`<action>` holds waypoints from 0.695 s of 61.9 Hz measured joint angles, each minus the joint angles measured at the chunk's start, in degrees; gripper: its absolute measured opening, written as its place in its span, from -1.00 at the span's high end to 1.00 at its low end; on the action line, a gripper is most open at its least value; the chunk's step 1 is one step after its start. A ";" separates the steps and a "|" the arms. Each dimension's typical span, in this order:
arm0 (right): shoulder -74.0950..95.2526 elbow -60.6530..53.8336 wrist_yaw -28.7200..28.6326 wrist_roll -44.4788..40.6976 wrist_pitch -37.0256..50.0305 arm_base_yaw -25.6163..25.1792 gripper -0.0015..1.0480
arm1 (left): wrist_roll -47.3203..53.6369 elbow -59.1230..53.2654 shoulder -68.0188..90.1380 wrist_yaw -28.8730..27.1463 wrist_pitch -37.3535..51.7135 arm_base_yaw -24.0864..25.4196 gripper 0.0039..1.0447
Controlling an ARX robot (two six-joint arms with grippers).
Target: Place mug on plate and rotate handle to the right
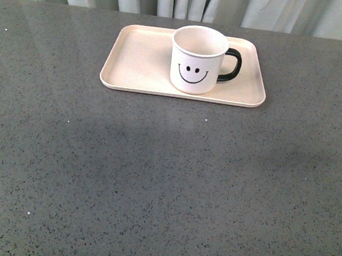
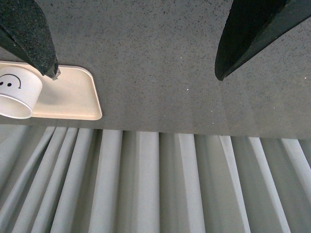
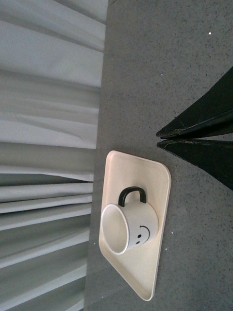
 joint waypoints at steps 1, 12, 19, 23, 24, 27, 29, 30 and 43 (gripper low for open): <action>-0.96 -0.24 0.00 0.00 -0.70 0.00 0.97 | 0.00 0.00 0.00 0.00 0.00 0.00 -0.83; -10.82 -2.45 0.00 0.00 -8.46 0.00 0.97 | 0.00 0.00 0.00 0.00 0.00 0.00 -0.83; -15.08 -2.97 0.00 0.00 -12.07 0.00 0.97 | 0.00 0.00 0.00 0.00 0.00 0.00 -0.83; -17.64 -3.02 0.00 0.00 -14.34 0.00 0.97 | 0.00 0.00 0.00 0.00 0.00 0.00 -0.83; -18.51 -3.02 0.00 0.00 -15.06 0.00 0.97 | 0.00 0.00 0.00 0.00 0.00 0.00 -0.83; -20.61 -3.02 0.00 0.00 -16.85 0.00 0.97 | 0.00 0.00 0.00 0.00 0.00 0.00 -0.83; -22.67 -3.04 0.00 0.00 -18.73 0.00 0.97 | 0.00 0.00 0.00 0.00 0.00 0.00 -0.83; -23.50 -3.06 0.00 0.00 -19.47 0.00 0.97 | 0.00 0.00 0.00 0.00 0.00 0.00 -0.83; -33.51 -3.08 0.00 0.00 -28.76 0.00 0.97 | 0.00 0.00 0.00 0.00 0.00 0.00 -0.83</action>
